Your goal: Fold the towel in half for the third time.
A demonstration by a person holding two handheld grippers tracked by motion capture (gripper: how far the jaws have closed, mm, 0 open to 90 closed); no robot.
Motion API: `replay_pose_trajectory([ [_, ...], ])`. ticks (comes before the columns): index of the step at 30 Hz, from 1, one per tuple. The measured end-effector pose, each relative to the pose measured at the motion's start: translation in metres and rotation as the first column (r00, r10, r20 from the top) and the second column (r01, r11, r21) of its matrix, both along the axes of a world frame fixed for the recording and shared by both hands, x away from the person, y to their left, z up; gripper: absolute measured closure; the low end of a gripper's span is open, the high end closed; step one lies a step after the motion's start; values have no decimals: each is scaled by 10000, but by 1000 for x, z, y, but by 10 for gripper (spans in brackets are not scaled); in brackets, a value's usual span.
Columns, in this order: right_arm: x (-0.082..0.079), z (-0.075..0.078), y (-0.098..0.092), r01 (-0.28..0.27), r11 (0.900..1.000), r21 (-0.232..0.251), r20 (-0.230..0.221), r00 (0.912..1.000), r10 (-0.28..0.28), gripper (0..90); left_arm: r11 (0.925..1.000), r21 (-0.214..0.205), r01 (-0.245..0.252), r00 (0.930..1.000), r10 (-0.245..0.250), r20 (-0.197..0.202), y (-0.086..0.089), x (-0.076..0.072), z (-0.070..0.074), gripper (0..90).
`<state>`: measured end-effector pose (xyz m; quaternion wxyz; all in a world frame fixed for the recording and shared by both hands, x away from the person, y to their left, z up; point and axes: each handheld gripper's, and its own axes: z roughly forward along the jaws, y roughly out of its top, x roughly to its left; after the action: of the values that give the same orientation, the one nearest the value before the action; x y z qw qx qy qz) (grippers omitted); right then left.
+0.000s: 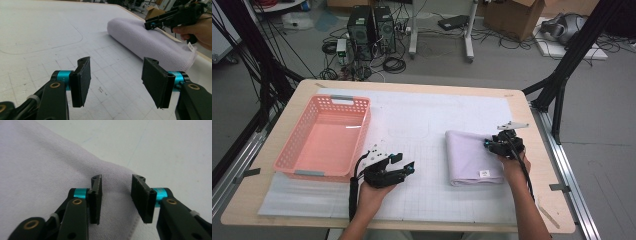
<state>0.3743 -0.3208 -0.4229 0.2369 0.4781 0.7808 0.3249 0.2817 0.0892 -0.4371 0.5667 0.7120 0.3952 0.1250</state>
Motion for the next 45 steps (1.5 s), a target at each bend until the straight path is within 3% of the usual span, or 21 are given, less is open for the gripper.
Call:
replay_pose_trajectory([
  [2, -9, 8, 6, -576, 9969, 543, 234, 9981, 564, 541, 10000, -8, -14, 10000, 14, -23, 0, 0, 0, 406],
  [4, -19, 14, 19, -1488, 9828, 1091, 281, 9888, 1465, 514, 10000, 4, -7, 10000, 7, -14, 0, 0, 0, 406],
  [6, -27, 14, 36, -2391, 9651, 1071, 116, 9709, 2392, 499, 10000, -8, -9, 10000, 9, 18, 0, 0, 0, 405],
  [8, -33, 11, 53, -3291, 9367, 1197, -289, 9419, 3346, 486, 10000, -29, -33, 10000, 33, 1, 0, -1, 1, 406],
  [10, -35, 6, 72, -3919, 9142, 1033, -767, 9132, 4001, 501, 10000, -25, -46, 10000, 46, 1, 0, -1, 1, 404],
  [12, -35, 2, 88, -4310, 8987, 818, -817, 8957, 4370, 495, 10000, -38, -39, 10000, 39, 17, 0, -1, 1, 404],
  [16, -33, -3, 102, -4557, 8879, 634, -731, 8851, 4595, 476, 10000, 2, -2, 10000, 2, 40, -1, -1, 1, 404],
  [18, -35, 0, 96, -4392, 8951, 765, -578, 8943, 4438, 426, 10000, -18, 18, 10000, -18, 74, -1, -1, 1, 403],
  [20, -42, 5, 81, -4094, 9076, 929, -247, 9103, 4131, 429, 10000, -15, 50, 9999, -50, 116, -1, -1, 1, 401],
  [23, -55, 9, 48, -3339, 9387, 857, 102, 9424, 3343, 473, 10000, -37, 47, 9998, -46, 210, -1, -2, 2, 399],
  [25, -63, 6, 27, -2893, 9546, 706, 96, 9572, 2893, 534, 9999, -131, 109, 9997, -106, 218, -1, -1, 3, 398],
  [28, -71, -4, 2, -2326, 9720, 322, -306, 9719, 2335, 585, 9993, -243, 290, 9992, -284, 274, -2, -1, 3, 394],
  [31, -81, -5, -18, -2073, 9741, 908, -54, 9780, 2087, 550, 9987, -253, 453, 9982, -442, 406, -4, -1, 2, 387],
  [33, -89, -3, -28, -2038, 9704, 1295, 144, 9789, 2037, 510, 9982, -150, 587, 9962, -576, 650, -5, -1, 1, 379],
  [36, -103, 3, -40, -1855, 9730, 1373, 622, 9820, 1785, 436, 9944, 304, 1014, 9837, -1047, 1459, -7, -2, 2, 363],
  [38, -111, 6, -48, -1698, 9754, 1405, 912, 9832, 1580, 393, 9936, 154, 1117, 9772, -1126, 1803, -9, -3, 2, 347],
  [40, -118, 9, -55, -1574, 9743, 1612, 1195, 9831, 1390, 327, 9938, 98, 1110, 9789, -1110, 1714, -10, -2, 4, 331],
  [42, -123, 10, -60, -1260, 9751, 1826, 1499, 9837, 990, 240, 9929, 307, 1151, 9787, -1186, 1674, -10, -2, 4, 330],
  [45, -126, 12, -66, -1085, 9763, 1875, 1851, 9800, 734, 203, 9952, 207, 952, 9851, -971, 1419, -10, 0, 5, 278],
])
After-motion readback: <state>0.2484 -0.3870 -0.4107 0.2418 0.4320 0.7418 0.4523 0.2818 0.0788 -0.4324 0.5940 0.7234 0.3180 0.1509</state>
